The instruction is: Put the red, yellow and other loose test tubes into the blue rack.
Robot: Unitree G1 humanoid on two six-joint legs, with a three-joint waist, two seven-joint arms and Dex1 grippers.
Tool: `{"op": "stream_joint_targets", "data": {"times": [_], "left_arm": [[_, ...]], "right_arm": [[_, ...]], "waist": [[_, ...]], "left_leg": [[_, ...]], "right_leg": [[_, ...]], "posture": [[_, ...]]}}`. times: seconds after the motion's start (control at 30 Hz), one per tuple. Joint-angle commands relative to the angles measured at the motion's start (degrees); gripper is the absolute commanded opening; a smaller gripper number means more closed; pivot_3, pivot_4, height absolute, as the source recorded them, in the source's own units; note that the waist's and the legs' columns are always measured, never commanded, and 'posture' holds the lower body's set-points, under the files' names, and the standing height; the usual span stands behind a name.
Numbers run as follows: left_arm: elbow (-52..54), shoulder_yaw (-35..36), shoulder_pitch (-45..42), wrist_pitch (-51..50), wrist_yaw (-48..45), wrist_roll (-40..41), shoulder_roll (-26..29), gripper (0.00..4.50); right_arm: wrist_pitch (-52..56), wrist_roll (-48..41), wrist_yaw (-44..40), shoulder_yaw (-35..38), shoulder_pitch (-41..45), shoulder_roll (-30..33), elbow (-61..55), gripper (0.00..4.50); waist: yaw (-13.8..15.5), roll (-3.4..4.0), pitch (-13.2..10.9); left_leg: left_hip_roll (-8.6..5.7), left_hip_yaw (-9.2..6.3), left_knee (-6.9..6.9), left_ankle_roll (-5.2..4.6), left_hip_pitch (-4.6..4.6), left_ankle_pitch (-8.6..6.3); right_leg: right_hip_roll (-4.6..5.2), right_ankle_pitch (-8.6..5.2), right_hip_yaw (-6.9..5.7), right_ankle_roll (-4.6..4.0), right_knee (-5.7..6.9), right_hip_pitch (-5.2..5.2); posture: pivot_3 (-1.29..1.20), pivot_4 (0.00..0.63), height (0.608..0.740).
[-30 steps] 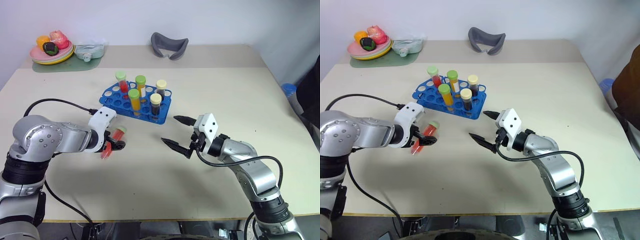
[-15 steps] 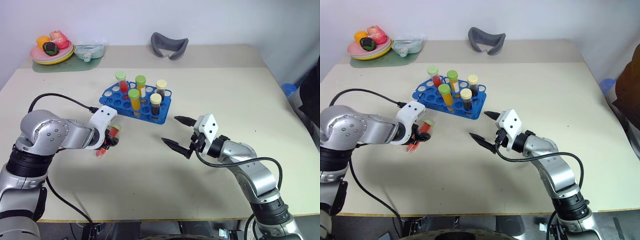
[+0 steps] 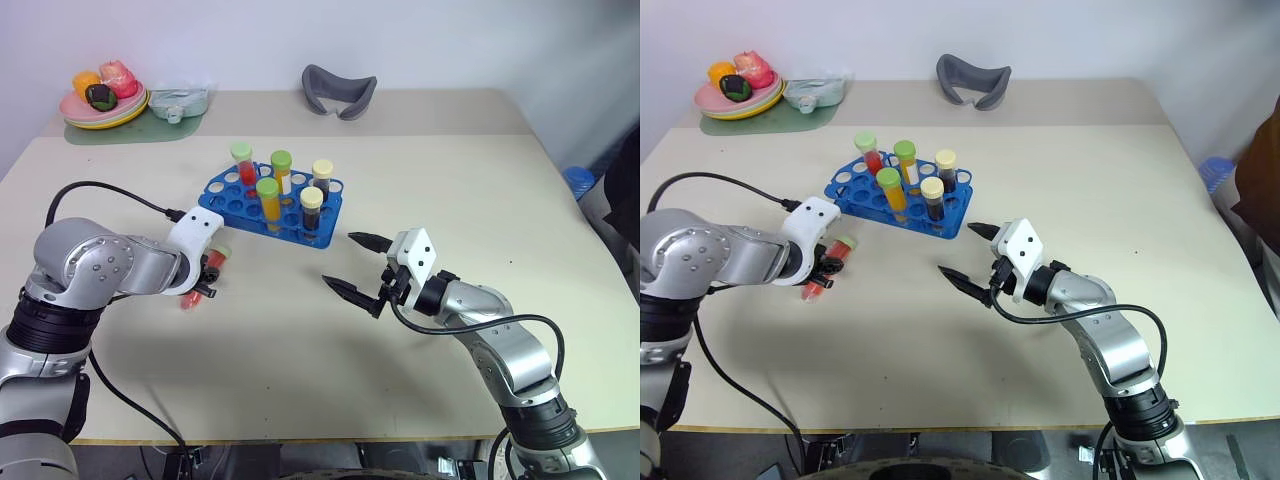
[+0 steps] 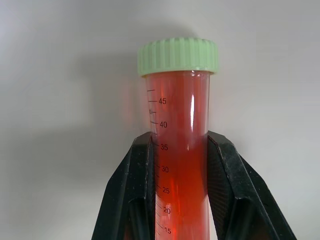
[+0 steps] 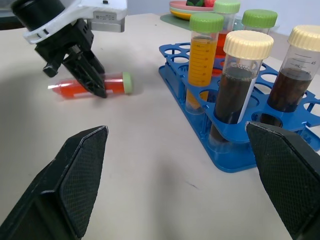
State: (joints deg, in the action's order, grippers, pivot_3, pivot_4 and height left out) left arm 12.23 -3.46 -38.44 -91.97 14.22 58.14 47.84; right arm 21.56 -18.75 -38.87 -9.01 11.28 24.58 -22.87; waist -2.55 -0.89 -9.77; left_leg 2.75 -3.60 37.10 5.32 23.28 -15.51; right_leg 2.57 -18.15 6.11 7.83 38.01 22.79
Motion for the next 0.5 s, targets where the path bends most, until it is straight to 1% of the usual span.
{"op": "stream_joint_targets", "data": {"times": [0.03,0.07,0.1,0.17,0.2,0.23,0.3,0.37,0.5], "left_arm": [[2.3,7.9,-3.1,15.6,-2.2,-9.9,-1.1,0.75],[3.2,7.8,-2.7,23.7,-3.1,-14.5,-1.4,0.75],[3.8,7.2,-2.1,31.1,-3.4,-19.4,-1.7,0.75],[3.2,6.7,-0.7,43.2,-3.0,-27.4,-4.2,0.75],[2.5,6.9,-0.2,47.0,-3.2,-29.7,-5.6,0.75],[1.7,8.1,0.5,52.0,-4.0,-30.7,-8.5,0.75],[-1.5,6.3,3.4,67.8,-7.2,-36.7,-13.4,0.75],[-6.3,4.8,5.2,79.7,-9.5,-42.1,-17.1,0.75],[-18.0,5.5,4.6,93.4,-10.8,-46.2,-24.8,0.75]], "right_arm": [[-1.0,-0.4,-0.3,0.2,0.7,-0.2,-2.3,4.5],[-1.0,-0.4,-0.4,0.0,0.9,-0.3,-2.2,4.5],[-1.1,-0.4,-0.5,-0.1,1.1,-0.4,-2.0,4.5],[-1.2,-0.3,-0.6,-0.4,1.5,-0.6,-1.6,4.5],[-1.3,-0.3,-0.6,-0.5,1.7,-0.8,-1.3,4.5],[-1.3,-0.2,-0.6,-0.7,2.1,-1.0,-1.1,4.5],[-1.4,-0.1,-0.6,-1.1,2.9,-1.7,-0.5,4.5],[-1.5,0.0,-0.7,-1.4,3.4,-2.0,-0.2,4.5],[-1.7,0.2,-0.3,-1.1,3.6,-2.2,-0.3,4.5]], "waist": [[0.1,0.0,0.0],[0.1,0.0,0.0],[0.1,0.0,0.0],[0.1,0.0,0.0],[0.1,0.02,0.0],[0.1,0.02,0.0],[0.2,0.02,0.0],[0.1,0.02,0.0],[0.1,0.01,0.0]], "left_leg": [[0.0,0.0,0.0,0.0,0.0,0.0],[0.0,0.01,0.0,0.06,0.01,0.03],[0.0,0.01,0.0,0.31,0.02,0.17],[-0.01,0.05,-0.03,0.37,0.02,0.2],[0.0,0.05,-0.04,0.37,0.02,0.2],[-0.01,0.07,-0.05,0.37,0.02,0.2],[-0.01,0.06,-0.04,0.36,0.03,0.2],[-0.01,0.09,-0.01,0.37,0.03,0.2],[-0.01,0.07,0.01,0.34,0.04,0.19]], "right_leg": [[0.0,0.0,0.0,0.0,-0.01,-0.01],[0.01,0.0,0.0,0.0,-0.03,-0.01],[0.01,0.0,0.0,0.0,-0.05,-0.01],[0.03,0.0,0.0,0.0,-0.1,-0.01],[0.04,0.0,0.0,0.0,-0.11,-0.01],[0.04,0.0,0.01,0.0,-0.12,-0.02],[0.04,0.0,0.0,0.0,-0.12,-0.03],[0.06,0.01,0.01,0.0,-0.12,-0.04],[0.05,0.01,0.0,0.0,-0.11,-0.02]], "posture": [[0.0,0.15,0.74],[0.0,0.15,0.74],[0.0,0.15,0.74],[0.0,0.15,0.74],[0.0,0.15,0.74],[0.0,0.15,0.74],[0.0,0.15,0.74],[0.0,0.15,0.74],[0.0,0.15,0.74]]}}
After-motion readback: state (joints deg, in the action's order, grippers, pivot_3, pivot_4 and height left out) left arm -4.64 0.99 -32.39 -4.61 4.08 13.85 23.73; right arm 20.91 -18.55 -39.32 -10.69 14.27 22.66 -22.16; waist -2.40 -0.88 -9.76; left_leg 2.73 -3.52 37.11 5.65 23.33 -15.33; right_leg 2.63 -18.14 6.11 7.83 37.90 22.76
